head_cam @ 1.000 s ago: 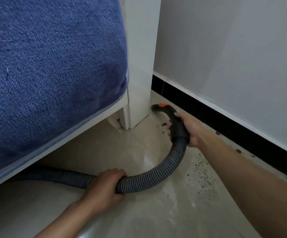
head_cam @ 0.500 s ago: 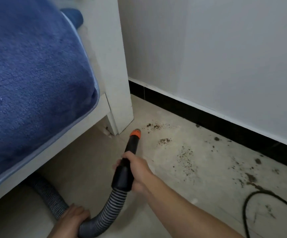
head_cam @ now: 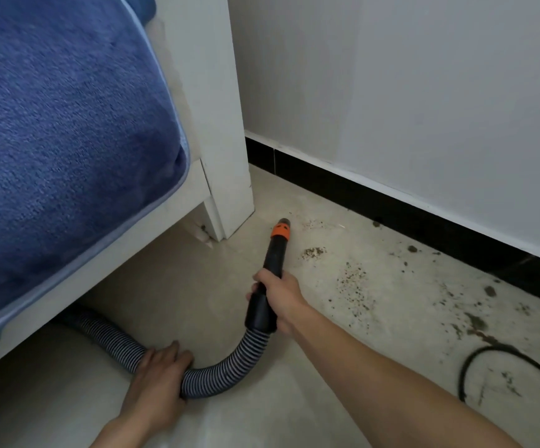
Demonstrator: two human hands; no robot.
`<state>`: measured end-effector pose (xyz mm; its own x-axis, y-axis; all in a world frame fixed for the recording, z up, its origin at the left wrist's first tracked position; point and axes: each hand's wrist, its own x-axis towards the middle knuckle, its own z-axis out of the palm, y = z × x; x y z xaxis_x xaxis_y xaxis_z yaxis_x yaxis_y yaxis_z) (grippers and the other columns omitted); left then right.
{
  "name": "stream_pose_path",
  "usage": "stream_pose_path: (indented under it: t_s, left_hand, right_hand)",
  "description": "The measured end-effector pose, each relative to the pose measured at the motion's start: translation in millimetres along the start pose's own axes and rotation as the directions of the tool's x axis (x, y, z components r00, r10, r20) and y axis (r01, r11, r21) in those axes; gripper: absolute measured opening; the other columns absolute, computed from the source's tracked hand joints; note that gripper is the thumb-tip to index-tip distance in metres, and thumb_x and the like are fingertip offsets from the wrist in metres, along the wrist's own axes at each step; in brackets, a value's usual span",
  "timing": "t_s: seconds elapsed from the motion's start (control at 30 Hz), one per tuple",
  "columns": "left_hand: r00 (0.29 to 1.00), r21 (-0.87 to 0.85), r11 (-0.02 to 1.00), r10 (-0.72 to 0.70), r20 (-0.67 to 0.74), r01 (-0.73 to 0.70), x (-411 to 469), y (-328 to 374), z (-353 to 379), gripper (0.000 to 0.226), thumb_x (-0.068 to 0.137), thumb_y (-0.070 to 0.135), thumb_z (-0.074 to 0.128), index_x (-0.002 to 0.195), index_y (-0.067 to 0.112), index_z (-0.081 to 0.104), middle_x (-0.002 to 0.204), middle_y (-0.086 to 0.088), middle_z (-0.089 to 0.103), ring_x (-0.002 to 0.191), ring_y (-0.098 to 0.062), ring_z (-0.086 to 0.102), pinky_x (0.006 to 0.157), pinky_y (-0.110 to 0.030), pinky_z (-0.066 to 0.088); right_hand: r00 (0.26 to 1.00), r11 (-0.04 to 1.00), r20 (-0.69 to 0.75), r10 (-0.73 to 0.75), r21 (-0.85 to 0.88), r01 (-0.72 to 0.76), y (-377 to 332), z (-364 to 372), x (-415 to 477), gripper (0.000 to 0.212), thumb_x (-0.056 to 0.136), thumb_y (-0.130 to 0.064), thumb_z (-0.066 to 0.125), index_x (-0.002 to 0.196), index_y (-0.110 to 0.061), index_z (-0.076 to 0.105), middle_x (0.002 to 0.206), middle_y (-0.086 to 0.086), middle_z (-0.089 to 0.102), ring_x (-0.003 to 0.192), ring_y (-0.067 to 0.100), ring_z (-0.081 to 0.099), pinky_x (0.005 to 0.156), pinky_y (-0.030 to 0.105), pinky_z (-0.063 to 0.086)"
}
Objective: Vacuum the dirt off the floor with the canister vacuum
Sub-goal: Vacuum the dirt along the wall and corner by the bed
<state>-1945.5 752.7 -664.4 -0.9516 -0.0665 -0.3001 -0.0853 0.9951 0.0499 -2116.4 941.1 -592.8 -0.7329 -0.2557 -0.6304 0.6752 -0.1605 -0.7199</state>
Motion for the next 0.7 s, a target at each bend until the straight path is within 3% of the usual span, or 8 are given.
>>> stream_pose_path:
  t_s: [0.13, 0.27, 0.33, 0.4, 0.5, 0.6, 0.7]
  left_hand:
    - [0.999, 0.064, 0.998, 0.011, -0.050, -0.008, -2.9, -11.0, 10.5, 0.078, 0.007, 0.036, 0.077, 0.082, 0.032, 0.057, 0.101, -0.008, 0.073, 0.081, -0.017, 0.072, 0.077, -0.039, 0.056]
    - [0.991, 0.035, 0.999, 0.020, -0.131, -0.016, 3.1, -10.7, 3.7, 0.058, 0.015, 0.031, 0.080, 0.068, 0.034, 0.055, 0.089, 0.001, 0.071, 0.074, -0.014, 0.070, 0.080, -0.033, 0.053]
    - [0.990, -0.002, 1.000, 0.009, -0.142, -0.010, 11.5, 0.4, -0.5, 0.051, 0.021, 0.024, 0.079, 0.067, 0.031, 0.058, 0.077, 0.007, 0.062, 0.067, -0.018, 0.063, 0.070, -0.030, 0.047]
    - [0.993, -0.048, 0.999, -0.030, -0.117, 0.025, 20.2, 12.6, -1.9, 0.040, 0.036, 0.017, 0.077, 0.071, 0.028, 0.060, 0.077, 0.006, 0.056, 0.072, -0.021, 0.057, 0.063, -0.029, 0.040]
    - [0.990, -0.052, 0.998, -0.050, -0.133, 0.044, 26.7, 21.4, -0.4, 0.032, 0.048, 0.015, 0.073, 0.074, 0.027, 0.060, 0.080, 0.004, 0.054, 0.078, -0.023, 0.055, 0.063, -0.030, 0.036]
    - [0.990, -0.023, 0.999, 0.035, -0.134, -0.039, 23.1, 19.8, -1.6, 0.043, 0.030, 0.019, 0.077, 0.064, 0.028, 0.051, 0.070, 0.005, 0.050, 0.062, -0.021, 0.055, 0.056, -0.027, 0.039]
    - [0.989, -0.009, 0.999, 0.052, -0.140, -0.053, 19.6, 21.4, -3.3, 0.045, 0.027, 0.022, 0.077, 0.062, 0.029, 0.051, 0.072, 0.004, 0.054, 0.059, -0.021, 0.056, 0.056, -0.027, 0.044]
  right_hand:
    - [0.999, 0.999, 0.043, 0.002, -0.048, 0.000, 11.4, 7.1, -2.8, 0.018, 0.090, -0.009, 0.062, 0.107, -0.005, 0.055, 0.065, 0.006, 0.060, 0.056, 0.020, 0.060, 0.054, 0.029, 0.053]
    - [0.991, 0.995, -0.122, -0.044, 0.082, 0.054, 13.0, -5.0, -2.0, 0.013, 0.091, -0.008, 0.060, 0.103, -0.006, 0.055, 0.066, 0.006, 0.057, 0.057, 0.019, 0.057, 0.054, 0.028, 0.053]
    - [0.978, 0.987, -0.198, -0.065, 0.131, 0.092, 8.0, -19.8, 1.6, 0.012, 0.091, -0.008, 0.060, 0.102, -0.006, 0.055, 0.065, 0.005, 0.057, 0.058, 0.019, 0.057, 0.055, 0.029, 0.053]
    - [0.974, 0.984, -0.212, -0.079, 0.140, 0.110, 2.4, -33.0, 4.0, 0.010, 0.092, -0.008, 0.060, 0.100, -0.006, 0.055, 0.063, 0.005, 0.056, 0.056, 0.019, 0.057, 0.054, 0.029, 0.052]
    - [0.991, 0.994, -0.118, -0.058, 0.090, 0.069, -6.3, -41.3, 5.5, 0.009, 0.091, -0.008, 0.061, 0.096, -0.007, 0.054, 0.060, 0.004, 0.056, 0.055, 0.020, 0.058, 0.054, 0.029, 0.052]
    - [0.999, 0.999, -0.007, -0.032, 0.013, 0.032, -11.1, -39.8, 8.9, 0.010, 0.091, -0.008, 0.061, 0.097, -0.007, 0.053, 0.063, 0.005, 0.057, 0.055, 0.020, 0.060, 0.057, 0.030, 0.053]
    - [0.998, 0.999, 0.053, -0.018, -0.045, 0.020, -13.0, -33.3, 14.3, 0.011, 0.091, -0.007, 0.061, 0.097, -0.006, 0.052, 0.065, 0.006, 0.057, 0.055, 0.020, 0.060, 0.056, 0.029, 0.054]
